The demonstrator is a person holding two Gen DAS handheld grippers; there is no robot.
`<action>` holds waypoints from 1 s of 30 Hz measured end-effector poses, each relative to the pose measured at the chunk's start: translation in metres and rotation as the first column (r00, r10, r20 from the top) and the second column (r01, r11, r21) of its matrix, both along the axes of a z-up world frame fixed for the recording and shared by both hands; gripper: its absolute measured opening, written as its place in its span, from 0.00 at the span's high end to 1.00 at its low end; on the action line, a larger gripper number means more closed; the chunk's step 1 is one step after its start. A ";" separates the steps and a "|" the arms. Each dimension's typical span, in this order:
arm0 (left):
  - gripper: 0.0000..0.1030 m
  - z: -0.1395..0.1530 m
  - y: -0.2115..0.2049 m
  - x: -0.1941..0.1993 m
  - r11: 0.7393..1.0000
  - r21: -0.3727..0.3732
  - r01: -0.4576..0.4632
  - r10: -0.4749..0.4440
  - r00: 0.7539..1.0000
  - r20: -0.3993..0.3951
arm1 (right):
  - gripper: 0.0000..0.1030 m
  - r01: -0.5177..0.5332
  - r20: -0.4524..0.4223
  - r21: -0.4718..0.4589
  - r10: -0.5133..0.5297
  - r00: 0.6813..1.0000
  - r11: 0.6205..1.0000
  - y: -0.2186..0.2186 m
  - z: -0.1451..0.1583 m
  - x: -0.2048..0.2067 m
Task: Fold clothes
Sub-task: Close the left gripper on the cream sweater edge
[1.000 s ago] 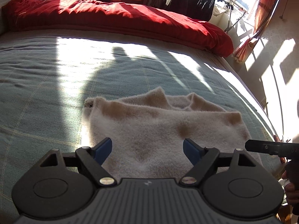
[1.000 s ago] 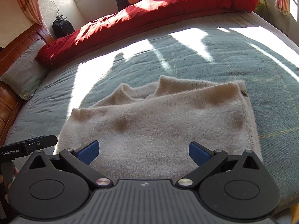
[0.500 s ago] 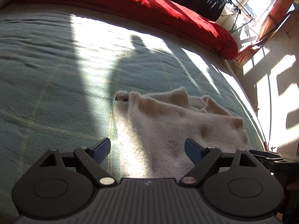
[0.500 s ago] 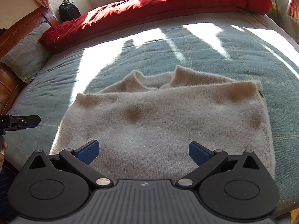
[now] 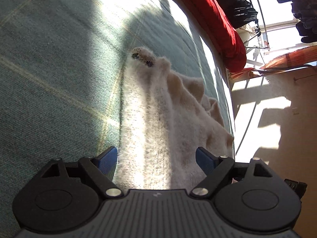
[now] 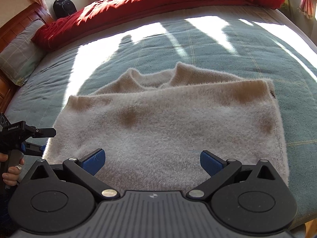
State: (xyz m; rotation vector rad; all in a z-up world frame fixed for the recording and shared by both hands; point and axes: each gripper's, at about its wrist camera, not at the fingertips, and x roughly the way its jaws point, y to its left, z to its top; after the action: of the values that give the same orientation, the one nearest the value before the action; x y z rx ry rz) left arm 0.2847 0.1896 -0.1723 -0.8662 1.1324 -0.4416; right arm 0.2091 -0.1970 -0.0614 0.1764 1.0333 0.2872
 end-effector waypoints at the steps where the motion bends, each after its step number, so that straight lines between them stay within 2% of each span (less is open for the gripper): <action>1: 0.17 -0.002 -0.002 0.004 1.000 -0.005 0.009 -0.009 1.000 -0.001 | 0.00 -0.001 -0.002 -0.001 0.001 1.000 1.000 0.000 -0.001 0.001; 12: 0.17 -0.012 -0.021 0.046 0.998 -0.025 0.062 -0.063 0.998 -0.011 | 0.00 0.002 -0.019 -0.006 -0.002 1.000 1.000 0.002 -0.007 0.011; 25: 0.17 -0.007 -0.019 0.006 0.985 -0.033 0.167 -0.165 0.986 0.037 | 0.00 -0.018 -0.035 0.018 0.018 0.999 1.000 0.003 -0.013 0.010; 30: 0.18 -0.011 -0.017 0.014 0.986 -0.045 0.157 -0.156 0.987 0.029 | 0.00 -0.040 -0.052 0.016 0.040 0.998 0.999 0.009 -0.020 0.012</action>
State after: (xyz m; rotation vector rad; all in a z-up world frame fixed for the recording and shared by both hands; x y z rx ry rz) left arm 0.2983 0.1725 -0.1832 -0.8132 1.1749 -0.6101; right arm 0.2212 -0.1877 -0.0818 0.1780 1.0873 0.3285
